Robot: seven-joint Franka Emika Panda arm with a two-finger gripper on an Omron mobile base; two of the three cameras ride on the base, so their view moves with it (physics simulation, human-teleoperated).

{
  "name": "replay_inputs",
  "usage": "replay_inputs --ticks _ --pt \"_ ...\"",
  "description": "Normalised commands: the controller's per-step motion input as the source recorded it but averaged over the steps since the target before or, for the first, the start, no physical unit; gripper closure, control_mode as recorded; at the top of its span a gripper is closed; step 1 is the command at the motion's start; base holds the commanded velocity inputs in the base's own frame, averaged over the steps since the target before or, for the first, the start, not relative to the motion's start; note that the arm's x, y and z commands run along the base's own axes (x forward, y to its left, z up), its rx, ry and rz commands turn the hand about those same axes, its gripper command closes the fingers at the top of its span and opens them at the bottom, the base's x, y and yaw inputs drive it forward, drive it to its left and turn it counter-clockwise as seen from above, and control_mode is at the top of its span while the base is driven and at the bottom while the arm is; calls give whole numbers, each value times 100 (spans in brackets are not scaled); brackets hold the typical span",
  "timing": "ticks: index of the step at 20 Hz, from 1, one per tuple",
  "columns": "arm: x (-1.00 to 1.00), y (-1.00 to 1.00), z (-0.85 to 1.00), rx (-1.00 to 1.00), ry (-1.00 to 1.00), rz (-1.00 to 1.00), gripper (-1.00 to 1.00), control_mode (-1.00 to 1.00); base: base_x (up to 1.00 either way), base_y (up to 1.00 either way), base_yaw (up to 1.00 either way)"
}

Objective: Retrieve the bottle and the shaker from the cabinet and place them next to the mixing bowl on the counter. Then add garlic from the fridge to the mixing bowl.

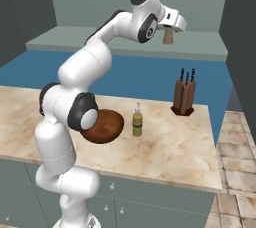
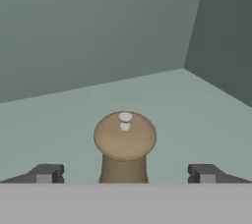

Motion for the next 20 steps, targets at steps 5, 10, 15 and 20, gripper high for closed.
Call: replay_inputs --ticks 5,10,15,20 --pt "0 0 -11 0 1 0 -100 -100 0 0 0" --pt "1 0 -22 0 4 0 -100 -100 0 0 0" --pt "11 0 -25 0 2 0 -100 -100 0 0 0" --pt "23 -3 -13 0 1 0 -100 -100 0 0 0"
